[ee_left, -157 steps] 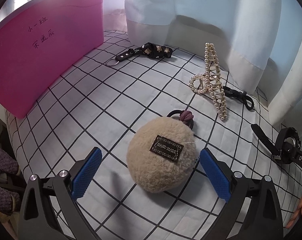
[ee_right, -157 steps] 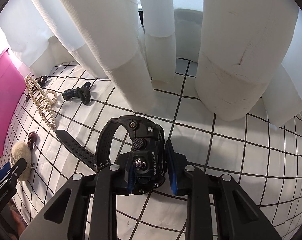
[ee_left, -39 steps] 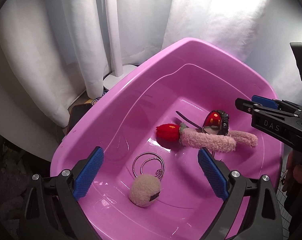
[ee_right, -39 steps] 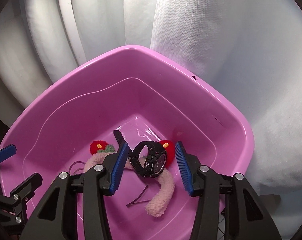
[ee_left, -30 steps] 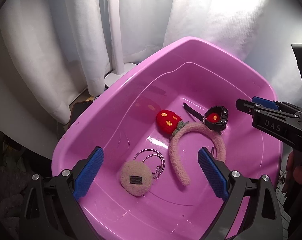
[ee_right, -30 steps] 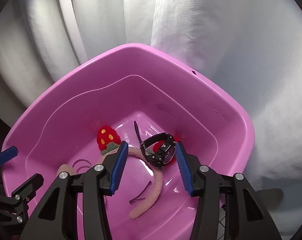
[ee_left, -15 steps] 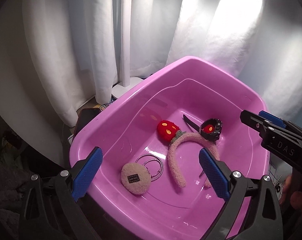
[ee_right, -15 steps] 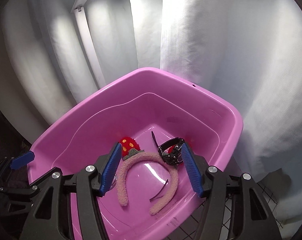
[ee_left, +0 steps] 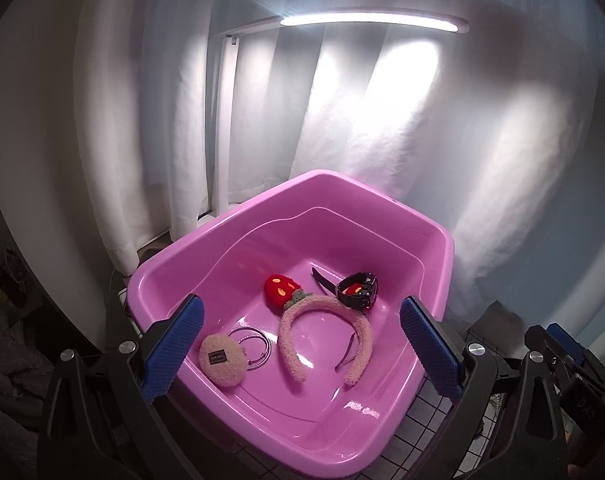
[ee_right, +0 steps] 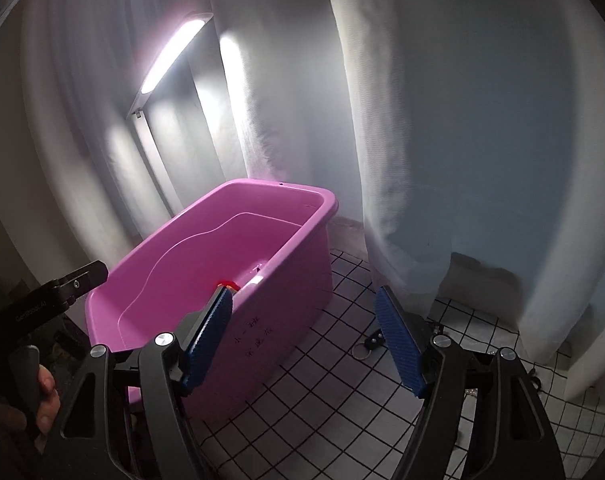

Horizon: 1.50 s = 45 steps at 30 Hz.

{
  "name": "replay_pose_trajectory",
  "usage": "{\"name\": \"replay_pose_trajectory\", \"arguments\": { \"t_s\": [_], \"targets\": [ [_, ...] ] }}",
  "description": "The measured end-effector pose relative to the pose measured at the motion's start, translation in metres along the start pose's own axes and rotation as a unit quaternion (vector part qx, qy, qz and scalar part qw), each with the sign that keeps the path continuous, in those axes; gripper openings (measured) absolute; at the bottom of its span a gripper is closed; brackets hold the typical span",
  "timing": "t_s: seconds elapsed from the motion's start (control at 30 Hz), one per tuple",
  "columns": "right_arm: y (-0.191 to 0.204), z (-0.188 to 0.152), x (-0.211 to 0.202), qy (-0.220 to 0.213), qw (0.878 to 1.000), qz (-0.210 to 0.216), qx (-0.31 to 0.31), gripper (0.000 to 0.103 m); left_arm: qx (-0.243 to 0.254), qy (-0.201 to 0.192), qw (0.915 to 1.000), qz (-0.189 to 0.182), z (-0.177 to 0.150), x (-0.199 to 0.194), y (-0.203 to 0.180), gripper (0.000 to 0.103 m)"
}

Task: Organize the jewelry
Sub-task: 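Withdraw both open grippers from the tub back over the table, then grasp the black hair tie with pink scrunchie with the left gripper while the right grasps the navy cord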

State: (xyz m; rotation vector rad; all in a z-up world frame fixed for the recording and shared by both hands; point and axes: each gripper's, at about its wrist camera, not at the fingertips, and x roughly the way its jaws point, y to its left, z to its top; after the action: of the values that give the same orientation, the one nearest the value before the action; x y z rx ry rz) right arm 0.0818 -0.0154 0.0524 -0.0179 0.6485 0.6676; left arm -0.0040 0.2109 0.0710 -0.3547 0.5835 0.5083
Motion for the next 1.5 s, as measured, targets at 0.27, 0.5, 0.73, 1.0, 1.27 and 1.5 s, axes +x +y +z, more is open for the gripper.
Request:
{"name": "replay_pose_trajectory", "arguments": {
  "t_s": [0.27,0.5,0.73,1.0,1.27,1.5],
  "targets": [
    [-0.093,-0.067,-0.059,0.04,0.997,-0.058,0.027,0.071,0.034,0.001,0.999,-0.029,-0.042,-0.031,-0.081,0.097],
    [-0.167,-0.105,-0.092,0.061,0.994,-0.07,0.052,0.071,0.058,0.044,0.9967,-0.037,-0.099,-0.037,-0.145,0.097],
    [-0.215,-0.126,-0.099,0.085,0.994,-0.054,0.05,0.071,0.09,0.076,0.9929,-0.017,-0.156,-0.035,-0.191,0.097],
    [-0.24,-0.139,-0.079,0.107,0.993,-0.033,0.043,0.071,0.092,0.11,0.9896,0.016,-0.195,-0.007,-0.207,0.097],
    [-0.243,-0.14,-0.015,0.134,0.99,-0.022,0.046,0.071,0.105,0.118,0.9872,0.022,-0.212,0.048,-0.215,0.097],
    [-0.237,-0.143,0.036,0.129,0.991,-0.013,0.016,0.071,0.115,0.118,0.9862,0.013,-0.227,0.085,-0.232,0.097]
  ]
}}
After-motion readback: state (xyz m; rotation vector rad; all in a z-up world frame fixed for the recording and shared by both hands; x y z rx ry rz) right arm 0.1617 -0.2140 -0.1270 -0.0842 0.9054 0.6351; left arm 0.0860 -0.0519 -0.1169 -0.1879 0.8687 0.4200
